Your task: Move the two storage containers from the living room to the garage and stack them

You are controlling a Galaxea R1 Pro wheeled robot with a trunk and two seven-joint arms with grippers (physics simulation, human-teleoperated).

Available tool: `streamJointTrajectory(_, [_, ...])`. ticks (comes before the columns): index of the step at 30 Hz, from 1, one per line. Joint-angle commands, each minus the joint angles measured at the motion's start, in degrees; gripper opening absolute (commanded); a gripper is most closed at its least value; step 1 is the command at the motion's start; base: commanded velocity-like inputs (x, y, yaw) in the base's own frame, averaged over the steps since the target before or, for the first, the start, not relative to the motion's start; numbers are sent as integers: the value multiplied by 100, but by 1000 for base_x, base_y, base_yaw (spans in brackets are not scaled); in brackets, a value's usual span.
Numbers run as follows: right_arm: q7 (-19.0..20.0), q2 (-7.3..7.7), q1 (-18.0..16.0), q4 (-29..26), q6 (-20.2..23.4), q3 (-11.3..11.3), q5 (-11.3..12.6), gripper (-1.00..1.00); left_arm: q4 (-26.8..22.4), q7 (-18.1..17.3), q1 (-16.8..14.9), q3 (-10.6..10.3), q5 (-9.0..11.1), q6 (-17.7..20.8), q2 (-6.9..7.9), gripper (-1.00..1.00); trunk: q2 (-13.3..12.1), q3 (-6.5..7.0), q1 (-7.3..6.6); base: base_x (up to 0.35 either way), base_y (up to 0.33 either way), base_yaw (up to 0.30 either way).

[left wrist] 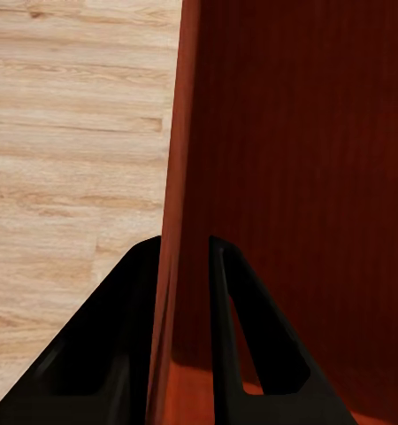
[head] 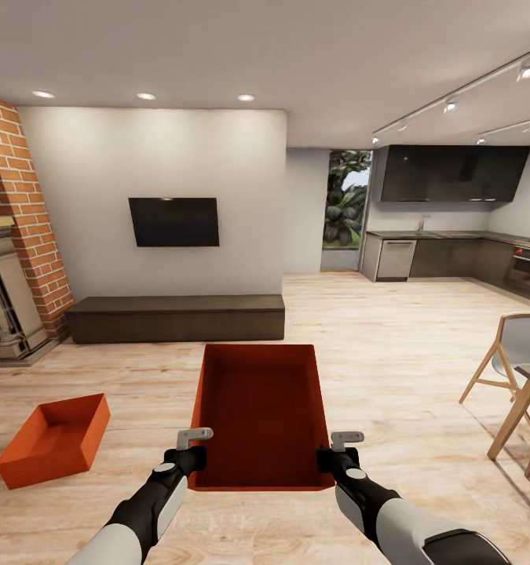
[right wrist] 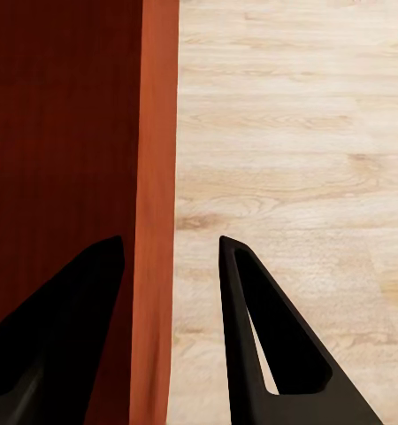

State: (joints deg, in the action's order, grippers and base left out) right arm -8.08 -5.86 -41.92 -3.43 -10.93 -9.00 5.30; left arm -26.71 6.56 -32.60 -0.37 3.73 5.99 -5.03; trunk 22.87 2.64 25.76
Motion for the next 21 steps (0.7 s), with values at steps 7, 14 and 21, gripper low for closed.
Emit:
streamJointTrajectory(7, [-10,-12,-1,0,-14,135,32,-100,-18,44,0,99,-39,34,-7,-100,5,-2,2,0,0,0])
streamJointTrajectory(14, [-12,-15,-1,0,-14,139,32,-100,-23,45,0,99,-39,34,-7,-100,5,-2,2,0,0,-28])
streamJointTrajectory(21, [9,-21,-1,0,-14,135,32,-100,-27,47,0,99,-39,34,-7,-100,5,-2,2,0,0,-236])
